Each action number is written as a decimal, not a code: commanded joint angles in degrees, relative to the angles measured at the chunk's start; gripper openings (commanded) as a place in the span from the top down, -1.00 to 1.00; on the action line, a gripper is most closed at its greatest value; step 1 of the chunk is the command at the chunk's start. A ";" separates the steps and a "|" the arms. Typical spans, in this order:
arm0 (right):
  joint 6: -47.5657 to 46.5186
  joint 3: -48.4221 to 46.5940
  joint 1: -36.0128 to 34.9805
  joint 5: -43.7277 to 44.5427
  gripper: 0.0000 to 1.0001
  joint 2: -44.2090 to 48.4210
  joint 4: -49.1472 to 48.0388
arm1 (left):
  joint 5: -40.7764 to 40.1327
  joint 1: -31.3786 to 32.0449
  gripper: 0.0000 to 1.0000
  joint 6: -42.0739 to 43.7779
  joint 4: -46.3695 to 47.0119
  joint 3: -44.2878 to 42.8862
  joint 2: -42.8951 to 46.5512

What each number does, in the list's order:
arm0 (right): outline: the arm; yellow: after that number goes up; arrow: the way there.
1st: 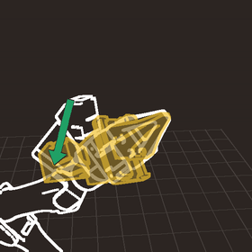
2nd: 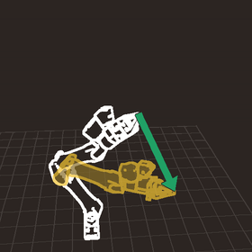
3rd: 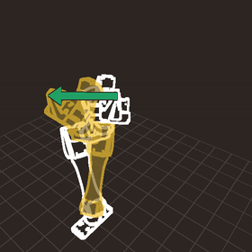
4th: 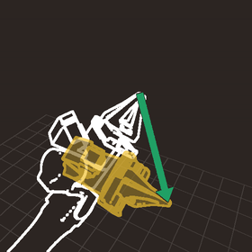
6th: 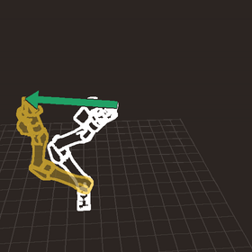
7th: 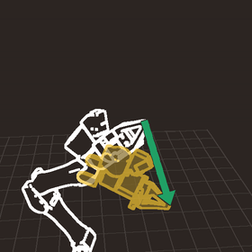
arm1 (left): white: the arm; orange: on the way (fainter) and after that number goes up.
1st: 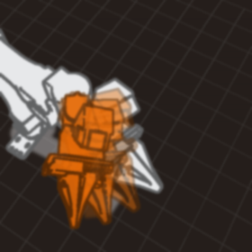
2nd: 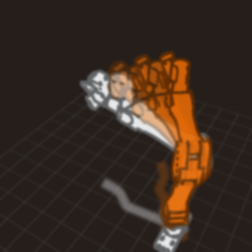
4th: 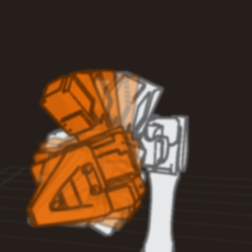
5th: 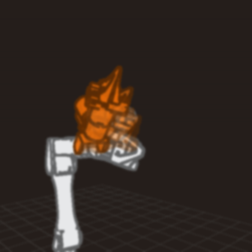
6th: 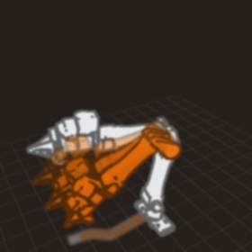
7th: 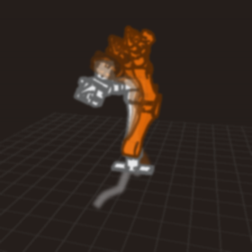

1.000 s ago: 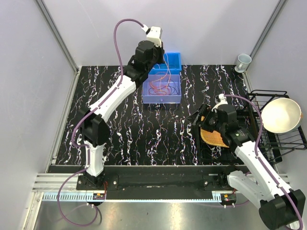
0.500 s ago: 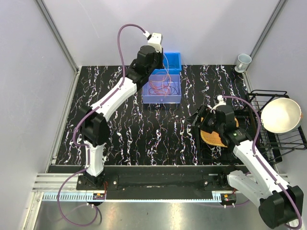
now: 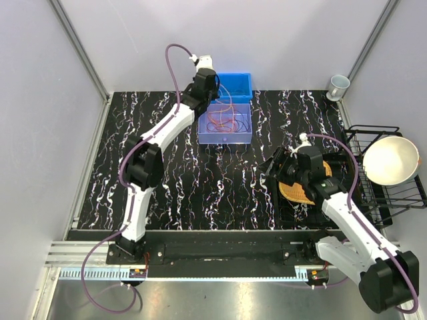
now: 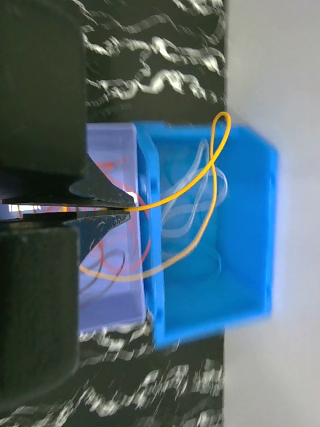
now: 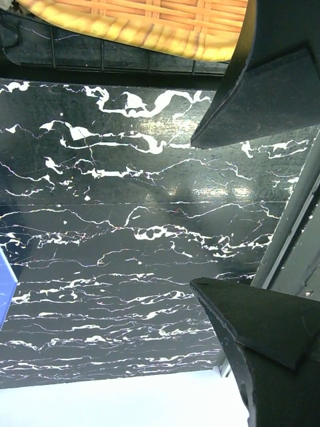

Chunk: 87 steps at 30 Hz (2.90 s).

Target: Untangle the cables

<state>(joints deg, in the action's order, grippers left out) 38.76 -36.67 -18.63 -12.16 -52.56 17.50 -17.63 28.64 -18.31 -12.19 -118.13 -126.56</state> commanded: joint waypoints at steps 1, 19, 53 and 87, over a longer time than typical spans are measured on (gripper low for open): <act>0.00 0.28 0.00 -0.93 -0.67 -0.79 -3.43 | -11.11 -0.95 1.00 -6.39 -0.38 -5.45 -0.70; 1.23 1.07 0.00 -2.43 -0.65 -3.52 -6.69 | -13.39 3.34 1.00 -17.99 -8.64 3.07 1.23; 2.19 3.00 0.09 -3.48 -0.65 -2.55 -8.97 | -29.39 17.49 1.00 -10.44 -22.00 -3.08 2.55; 2.37 2.83 0.00 -4.18 -0.64 -4.57 -9.32 | -16.74 8.36 -0.57 -9.74 -21.39 -2.46 -0.80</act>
<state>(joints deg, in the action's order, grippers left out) 41.25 -33.50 -18.63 -16.01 -57.21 10.46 -34.06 36.99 -30.68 -35.51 -117.40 -130.37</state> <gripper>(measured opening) 0.825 0.609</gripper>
